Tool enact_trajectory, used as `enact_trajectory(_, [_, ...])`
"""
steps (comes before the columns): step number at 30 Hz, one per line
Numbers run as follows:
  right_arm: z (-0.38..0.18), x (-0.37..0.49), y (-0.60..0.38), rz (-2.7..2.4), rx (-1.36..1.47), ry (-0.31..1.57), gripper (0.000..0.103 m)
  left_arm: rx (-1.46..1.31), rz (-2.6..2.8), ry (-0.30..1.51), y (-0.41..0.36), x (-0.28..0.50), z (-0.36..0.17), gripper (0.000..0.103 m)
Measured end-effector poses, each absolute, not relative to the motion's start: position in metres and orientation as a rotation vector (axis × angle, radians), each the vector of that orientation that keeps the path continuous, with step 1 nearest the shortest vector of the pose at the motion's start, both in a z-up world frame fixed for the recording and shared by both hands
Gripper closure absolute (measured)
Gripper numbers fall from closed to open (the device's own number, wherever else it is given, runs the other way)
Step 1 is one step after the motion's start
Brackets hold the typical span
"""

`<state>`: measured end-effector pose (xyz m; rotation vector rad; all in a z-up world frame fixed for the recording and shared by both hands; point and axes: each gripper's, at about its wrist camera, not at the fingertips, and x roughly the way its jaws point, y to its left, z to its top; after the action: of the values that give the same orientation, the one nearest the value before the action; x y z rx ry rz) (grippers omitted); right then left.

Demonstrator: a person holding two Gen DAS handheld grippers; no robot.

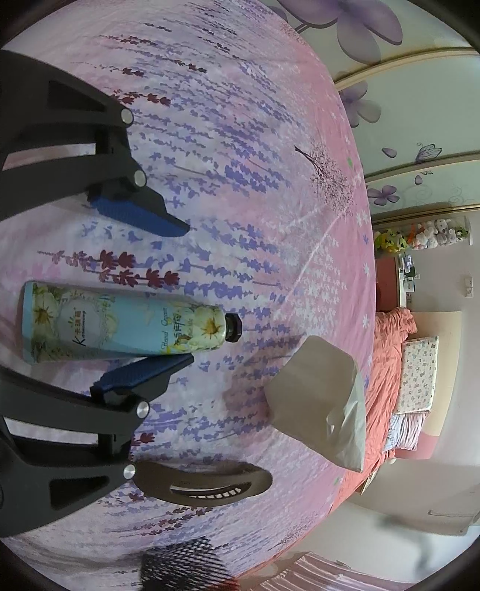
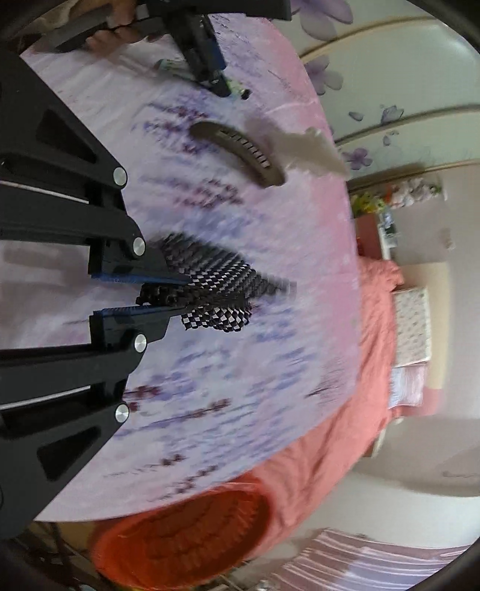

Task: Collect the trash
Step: 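Lift the mesh pad with the right tool while the left tool closes on the tube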

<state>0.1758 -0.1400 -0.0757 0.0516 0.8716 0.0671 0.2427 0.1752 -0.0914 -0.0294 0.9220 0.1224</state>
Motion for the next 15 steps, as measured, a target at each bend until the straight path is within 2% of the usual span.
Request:
enact_trajectory(2, [-0.079,0.174,-0.144,0.081,0.086,0.882,0.068,-0.020,0.103,0.922,0.178,0.242,-0.091,0.040])
enact_trajectory(3, [-0.078,0.173,-0.145,0.085,0.090,0.878,0.050,-0.016,0.088,0.922,0.178,0.240,-0.090,0.040])
enact_trajectory(4, [-0.079,0.174,-0.143,0.087,0.083,0.869,0.041,-0.020,0.076,0.924,0.179,0.238,-0.090,0.039])
enact_trajectory(7, [-0.081,0.179,-0.137,0.084,0.082,0.877,0.038,-0.037,0.044,0.925,0.186,0.229,-0.090,0.036])
enact_trajectory(11, [-0.089,0.193,-0.133,0.046,0.075,0.896,0.040,-0.048,0.030,0.914,0.192,0.219,-0.090,0.032])
enact_trajectory(15, [-0.093,0.189,-0.130,0.016,0.017,0.875,0.063,-0.040,0.033,0.905,0.192,0.214,-0.090,0.032])
